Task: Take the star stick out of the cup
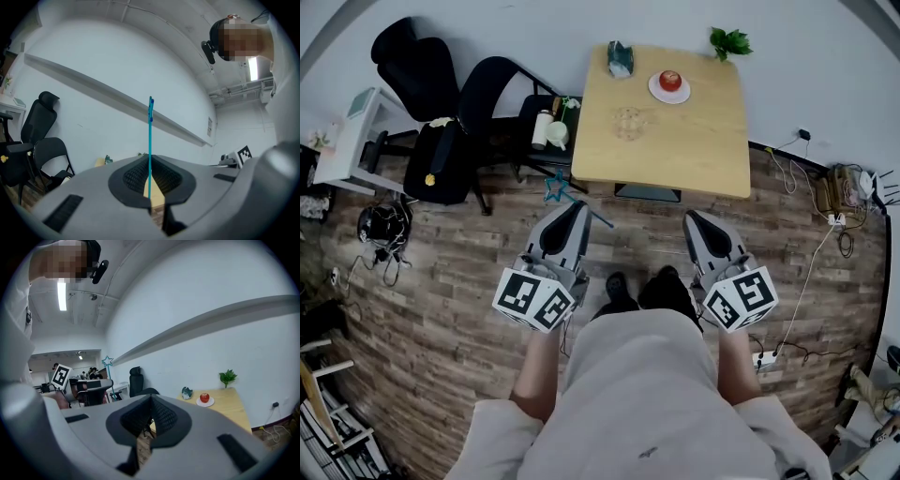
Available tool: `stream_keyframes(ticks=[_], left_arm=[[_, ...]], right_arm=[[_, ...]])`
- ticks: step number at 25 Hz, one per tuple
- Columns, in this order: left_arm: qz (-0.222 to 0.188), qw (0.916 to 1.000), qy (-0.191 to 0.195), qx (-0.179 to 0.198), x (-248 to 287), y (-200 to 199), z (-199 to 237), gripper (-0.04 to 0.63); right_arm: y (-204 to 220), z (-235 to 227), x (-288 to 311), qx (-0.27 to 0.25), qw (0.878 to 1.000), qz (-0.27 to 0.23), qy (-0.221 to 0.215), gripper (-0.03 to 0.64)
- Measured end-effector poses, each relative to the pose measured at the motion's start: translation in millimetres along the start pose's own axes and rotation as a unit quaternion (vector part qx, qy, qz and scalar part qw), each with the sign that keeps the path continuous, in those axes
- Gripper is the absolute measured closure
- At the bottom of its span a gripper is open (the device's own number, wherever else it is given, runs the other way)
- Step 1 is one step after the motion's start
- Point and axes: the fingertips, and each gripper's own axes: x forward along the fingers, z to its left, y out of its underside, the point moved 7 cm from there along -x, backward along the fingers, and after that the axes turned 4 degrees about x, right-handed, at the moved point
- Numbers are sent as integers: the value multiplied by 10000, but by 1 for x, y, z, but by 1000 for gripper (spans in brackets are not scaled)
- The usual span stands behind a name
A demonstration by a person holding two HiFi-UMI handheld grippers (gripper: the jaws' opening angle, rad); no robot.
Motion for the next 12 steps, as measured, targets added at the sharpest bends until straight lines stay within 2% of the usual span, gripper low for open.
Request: stream_keyframes(ticks=[12], left_arm=[[-95, 9999, 7, -113, 3, 5, -6, 575]], right_arm=[[-8, 3, -7, -206, 9997, 123, -47, 617]])
